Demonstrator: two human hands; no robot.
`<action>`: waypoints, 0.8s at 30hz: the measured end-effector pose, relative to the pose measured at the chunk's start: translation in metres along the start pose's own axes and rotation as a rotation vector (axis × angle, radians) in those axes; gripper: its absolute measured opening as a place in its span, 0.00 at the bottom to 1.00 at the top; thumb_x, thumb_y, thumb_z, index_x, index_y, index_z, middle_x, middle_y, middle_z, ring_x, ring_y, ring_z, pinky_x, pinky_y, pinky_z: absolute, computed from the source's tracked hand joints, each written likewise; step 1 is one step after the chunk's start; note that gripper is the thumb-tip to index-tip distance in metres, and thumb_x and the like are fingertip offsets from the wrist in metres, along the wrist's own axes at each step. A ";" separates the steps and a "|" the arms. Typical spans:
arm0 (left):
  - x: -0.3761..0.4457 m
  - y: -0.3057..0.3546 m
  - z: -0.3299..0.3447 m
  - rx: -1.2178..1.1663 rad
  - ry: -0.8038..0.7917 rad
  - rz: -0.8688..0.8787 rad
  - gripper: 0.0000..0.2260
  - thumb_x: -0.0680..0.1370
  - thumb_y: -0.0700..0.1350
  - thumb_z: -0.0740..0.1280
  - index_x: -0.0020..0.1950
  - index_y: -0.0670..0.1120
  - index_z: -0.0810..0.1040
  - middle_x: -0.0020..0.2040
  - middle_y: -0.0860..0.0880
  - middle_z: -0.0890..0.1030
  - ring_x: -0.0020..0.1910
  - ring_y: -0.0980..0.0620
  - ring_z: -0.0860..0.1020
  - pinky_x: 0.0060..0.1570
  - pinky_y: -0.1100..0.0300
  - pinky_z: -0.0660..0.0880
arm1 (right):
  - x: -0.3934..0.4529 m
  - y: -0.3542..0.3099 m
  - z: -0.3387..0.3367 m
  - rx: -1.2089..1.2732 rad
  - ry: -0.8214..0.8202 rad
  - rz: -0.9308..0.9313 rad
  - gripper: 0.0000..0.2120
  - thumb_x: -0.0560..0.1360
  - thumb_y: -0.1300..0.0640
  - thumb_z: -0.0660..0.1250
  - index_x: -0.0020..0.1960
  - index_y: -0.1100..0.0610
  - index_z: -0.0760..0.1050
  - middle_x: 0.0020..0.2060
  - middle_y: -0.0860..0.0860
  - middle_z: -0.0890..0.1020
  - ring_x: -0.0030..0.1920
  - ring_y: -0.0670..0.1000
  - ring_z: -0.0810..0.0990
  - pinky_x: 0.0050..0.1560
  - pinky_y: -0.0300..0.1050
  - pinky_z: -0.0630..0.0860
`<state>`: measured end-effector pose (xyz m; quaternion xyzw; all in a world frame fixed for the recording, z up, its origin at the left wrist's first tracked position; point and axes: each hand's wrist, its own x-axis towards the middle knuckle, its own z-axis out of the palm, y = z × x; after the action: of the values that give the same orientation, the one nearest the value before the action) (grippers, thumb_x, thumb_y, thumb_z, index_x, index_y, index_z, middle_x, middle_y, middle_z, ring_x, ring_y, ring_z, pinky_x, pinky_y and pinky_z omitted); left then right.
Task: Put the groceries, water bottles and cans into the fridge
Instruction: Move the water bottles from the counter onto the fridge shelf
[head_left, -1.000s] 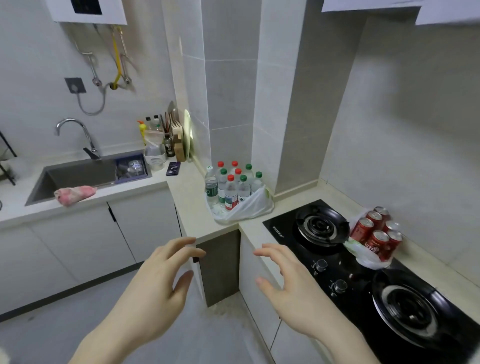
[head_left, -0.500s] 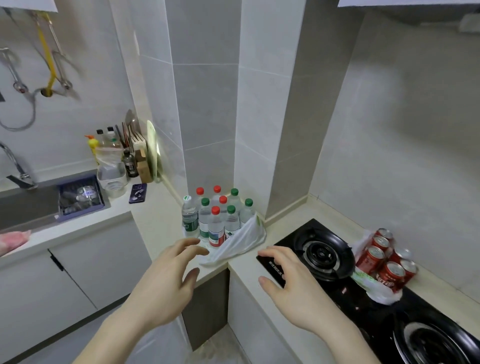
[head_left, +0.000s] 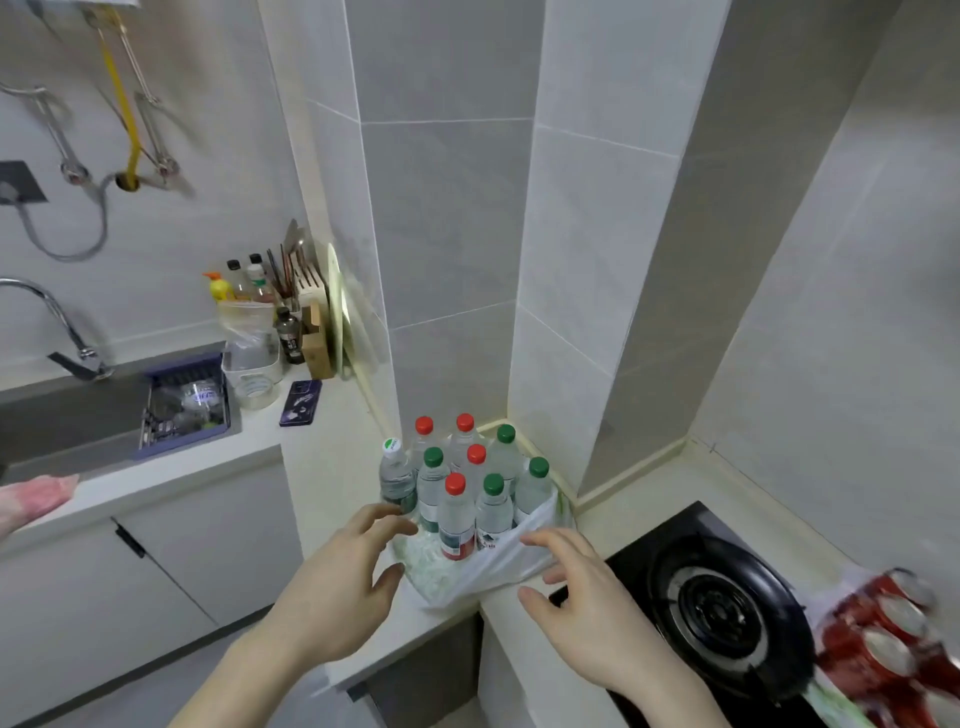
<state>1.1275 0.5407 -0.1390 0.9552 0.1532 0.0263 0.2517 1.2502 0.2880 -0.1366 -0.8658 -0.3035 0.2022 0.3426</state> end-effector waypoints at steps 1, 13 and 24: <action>0.006 -0.004 0.000 -0.002 0.007 -0.017 0.16 0.81 0.50 0.64 0.68 0.62 0.70 0.73 0.65 0.64 0.63 0.60 0.74 0.57 0.67 0.73 | 0.011 0.001 -0.001 0.003 -0.011 0.002 0.20 0.80 0.45 0.65 0.70 0.36 0.65 0.65 0.28 0.64 0.60 0.36 0.74 0.59 0.37 0.75; 0.095 -0.064 -0.002 -0.021 -0.028 -0.108 0.19 0.80 0.50 0.66 0.70 0.59 0.69 0.74 0.63 0.62 0.55 0.59 0.78 0.52 0.64 0.76 | 0.100 -0.011 0.023 -0.007 -0.101 0.014 0.23 0.80 0.45 0.65 0.73 0.39 0.63 0.66 0.31 0.63 0.55 0.40 0.78 0.59 0.42 0.76; 0.207 -0.128 0.014 -0.035 -0.198 0.026 0.26 0.77 0.50 0.67 0.74 0.54 0.66 0.73 0.57 0.63 0.52 0.51 0.81 0.53 0.57 0.76 | 0.176 -0.023 0.081 -0.051 0.045 0.232 0.30 0.78 0.45 0.66 0.78 0.43 0.60 0.74 0.36 0.62 0.66 0.47 0.75 0.68 0.47 0.72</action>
<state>1.2905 0.7037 -0.2195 0.9505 0.1145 -0.0623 0.2819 1.3254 0.4561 -0.2002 -0.9078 -0.1985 0.2132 0.3017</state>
